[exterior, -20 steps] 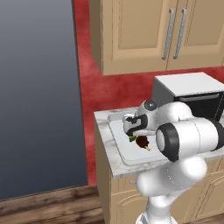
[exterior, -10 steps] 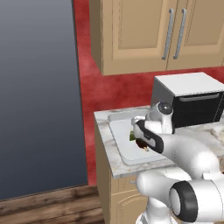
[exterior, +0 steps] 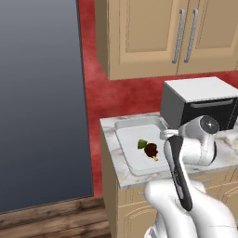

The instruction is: Place one lemon wedge and one steak in each tupperware on the nearby counter, to pack two identical lunches.

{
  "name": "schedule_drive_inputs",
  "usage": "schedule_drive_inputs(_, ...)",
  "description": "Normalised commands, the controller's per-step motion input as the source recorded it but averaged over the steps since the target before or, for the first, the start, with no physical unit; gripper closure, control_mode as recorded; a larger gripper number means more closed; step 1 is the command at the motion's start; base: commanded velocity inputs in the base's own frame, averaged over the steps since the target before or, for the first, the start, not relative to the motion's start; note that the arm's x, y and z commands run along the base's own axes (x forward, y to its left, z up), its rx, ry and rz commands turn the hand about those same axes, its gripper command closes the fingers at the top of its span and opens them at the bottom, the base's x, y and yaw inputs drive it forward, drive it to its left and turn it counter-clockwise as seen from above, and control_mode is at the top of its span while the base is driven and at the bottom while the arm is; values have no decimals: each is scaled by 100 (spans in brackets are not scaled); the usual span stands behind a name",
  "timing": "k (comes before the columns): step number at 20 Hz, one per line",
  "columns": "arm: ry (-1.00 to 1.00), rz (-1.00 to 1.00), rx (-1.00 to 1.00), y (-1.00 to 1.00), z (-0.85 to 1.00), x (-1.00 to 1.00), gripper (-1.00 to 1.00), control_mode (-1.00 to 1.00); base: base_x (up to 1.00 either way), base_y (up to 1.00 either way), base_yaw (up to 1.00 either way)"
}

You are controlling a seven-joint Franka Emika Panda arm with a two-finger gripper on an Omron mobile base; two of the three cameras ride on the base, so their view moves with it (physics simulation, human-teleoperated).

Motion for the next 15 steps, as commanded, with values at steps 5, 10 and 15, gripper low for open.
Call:
schedule_drive_inputs(5,-3,0,0,-55,70,-100,-100,-100,0,0,0)
schedule_drive_inputs(10,-2,0,1,-60,65,-100,-100,-100,0,0,0)
schedule_drive_inputs(15,-3,0,0,-16,12,-32,-100,-100,0,0,0)
